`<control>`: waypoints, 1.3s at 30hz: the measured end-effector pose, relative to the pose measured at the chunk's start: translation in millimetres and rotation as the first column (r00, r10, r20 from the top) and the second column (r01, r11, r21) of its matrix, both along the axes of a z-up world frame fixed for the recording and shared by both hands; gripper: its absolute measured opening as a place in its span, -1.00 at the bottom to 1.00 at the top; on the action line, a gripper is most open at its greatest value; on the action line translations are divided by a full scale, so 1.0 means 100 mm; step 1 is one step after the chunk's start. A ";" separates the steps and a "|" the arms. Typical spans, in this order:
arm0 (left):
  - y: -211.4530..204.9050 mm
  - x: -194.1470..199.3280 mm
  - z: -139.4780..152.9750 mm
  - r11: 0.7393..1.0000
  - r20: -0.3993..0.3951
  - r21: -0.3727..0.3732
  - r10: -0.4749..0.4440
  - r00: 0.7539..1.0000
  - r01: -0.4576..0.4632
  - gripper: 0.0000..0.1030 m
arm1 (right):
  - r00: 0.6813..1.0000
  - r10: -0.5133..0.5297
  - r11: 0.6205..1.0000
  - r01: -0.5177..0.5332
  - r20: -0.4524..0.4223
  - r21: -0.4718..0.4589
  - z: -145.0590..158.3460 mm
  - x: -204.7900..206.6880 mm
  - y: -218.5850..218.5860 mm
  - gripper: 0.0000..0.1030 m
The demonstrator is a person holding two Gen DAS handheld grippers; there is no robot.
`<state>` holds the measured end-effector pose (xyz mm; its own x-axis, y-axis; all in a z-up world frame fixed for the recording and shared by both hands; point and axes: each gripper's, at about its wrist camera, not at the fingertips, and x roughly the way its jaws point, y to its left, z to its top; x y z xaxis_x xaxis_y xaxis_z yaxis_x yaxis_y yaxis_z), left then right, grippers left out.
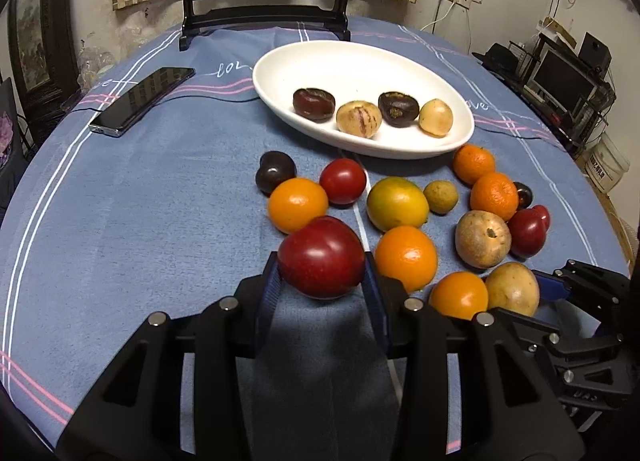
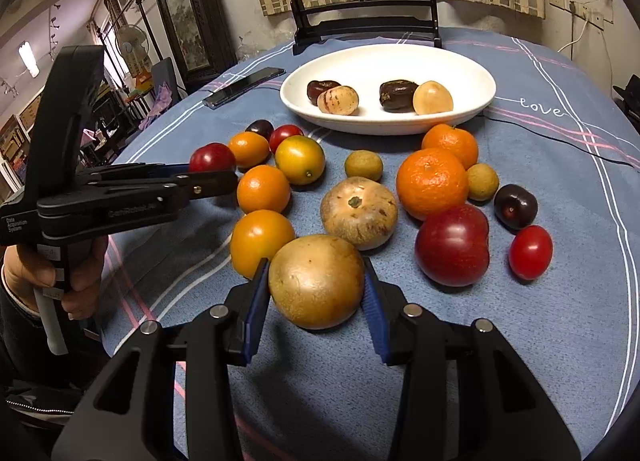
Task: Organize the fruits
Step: 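Grasp a large brown round fruit with the right tool while the left tool grasps a red plum, then carry the red plum and brown fruit onto the white plate and open both tools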
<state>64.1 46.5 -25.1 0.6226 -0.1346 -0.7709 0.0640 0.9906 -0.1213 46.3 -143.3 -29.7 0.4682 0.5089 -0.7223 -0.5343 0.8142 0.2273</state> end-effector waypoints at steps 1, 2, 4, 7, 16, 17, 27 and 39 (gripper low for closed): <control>0.00 -0.01 0.03 1.000 0.005 -0.002 -0.004 1.000 0.004 -0.21 | 1.000 -0.004 1.000 0.004 0.003 0.006 0.01 0.00 -0.02 -0.14; 0.00 -0.01 0.05 1.000 0.010 -0.001 -0.007 1.000 0.007 -0.21 | 1.000 -0.007 1.000 0.007 0.004 0.013 0.02 0.00 -0.03 -0.14; -0.01 -0.03 0.11 1.000 0.028 0.009 -0.016 0.999 0.016 -0.21 | 1.000 -0.021 0.999 0.020 0.007 0.033 0.06 0.01 -0.08 -0.14; -0.02 -0.02 0.17 1.000 0.046 0.014 -0.028 0.999 0.028 -0.21 | 0.999 -0.045 0.998 0.045 0.009 0.049 0.10 0.04 -0.17 -0.14; -0.07 0.30 0.28 0.998 0.049 0.008 -0.060 0.997 0.059 -0.21 | 0.989 -0.089 0.993 0.078 0.117 0.094 0.54 0.30 -0.30 -0.14; -0.09 0.34 0.30 0.998 0.052 0.010 -0.066 0.996 0.066 -0.21 | 0.986 -0.094 0.993 0.083 0.135 0.087 0.60 0.36 -0.29 -0.14; -0.22 1.05 0.47 0.998 0.061 0.015 -0.057 0.997 0.056 -0.20 | 0.981 -0.112 0.993 0.114 0.160 -0.007 0.80 1.03 0.06 -0.14; -0.17 1.50 0.19 1.000 0.015 -0.009 0.021 1.000 -0.021 0.14 | 0.989 -0.146 0.989 0.146 0.012 0.008 0.32 1.56 0.20 -0.09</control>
<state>213.8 29.2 -5.9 0.6370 -0.1285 -0.7601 0.0452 0.9905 -0.1296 202.4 -123.7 2.7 0.5466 0.4395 -0.7128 -0.4126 0.8820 0.2275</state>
